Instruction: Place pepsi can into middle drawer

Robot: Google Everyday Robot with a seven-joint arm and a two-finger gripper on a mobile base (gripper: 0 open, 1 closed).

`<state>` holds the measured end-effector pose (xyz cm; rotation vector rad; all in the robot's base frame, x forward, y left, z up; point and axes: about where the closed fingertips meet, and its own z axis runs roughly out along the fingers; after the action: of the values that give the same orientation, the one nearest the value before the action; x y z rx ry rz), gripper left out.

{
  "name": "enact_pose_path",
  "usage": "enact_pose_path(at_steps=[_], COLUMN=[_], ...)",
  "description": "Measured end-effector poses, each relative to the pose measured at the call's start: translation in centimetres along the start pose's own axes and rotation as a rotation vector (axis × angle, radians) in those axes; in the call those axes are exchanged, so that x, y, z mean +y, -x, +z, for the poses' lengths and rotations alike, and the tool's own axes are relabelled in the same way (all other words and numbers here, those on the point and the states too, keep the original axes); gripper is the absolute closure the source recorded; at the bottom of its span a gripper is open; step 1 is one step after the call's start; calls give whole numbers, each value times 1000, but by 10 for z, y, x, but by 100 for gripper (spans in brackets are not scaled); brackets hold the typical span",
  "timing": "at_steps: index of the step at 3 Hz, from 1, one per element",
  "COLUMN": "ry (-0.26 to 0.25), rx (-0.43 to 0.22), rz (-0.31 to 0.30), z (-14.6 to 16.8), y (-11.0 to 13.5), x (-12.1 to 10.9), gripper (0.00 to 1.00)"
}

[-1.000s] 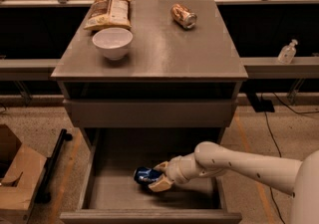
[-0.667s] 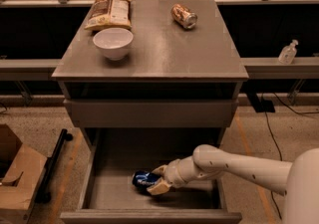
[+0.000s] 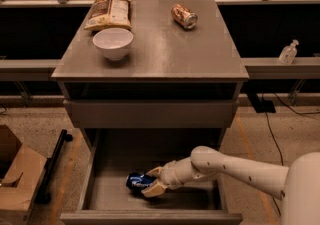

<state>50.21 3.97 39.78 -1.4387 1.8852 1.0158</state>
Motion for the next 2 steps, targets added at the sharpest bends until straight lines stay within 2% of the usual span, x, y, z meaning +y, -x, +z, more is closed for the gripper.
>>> enact_pose_path(at_steps=[1,2], ry=[18,39], rx=[-26,-54], rz=[-28,-41], z=[2,3], y=[13,23], x=[3,7], gripper=[12,0])
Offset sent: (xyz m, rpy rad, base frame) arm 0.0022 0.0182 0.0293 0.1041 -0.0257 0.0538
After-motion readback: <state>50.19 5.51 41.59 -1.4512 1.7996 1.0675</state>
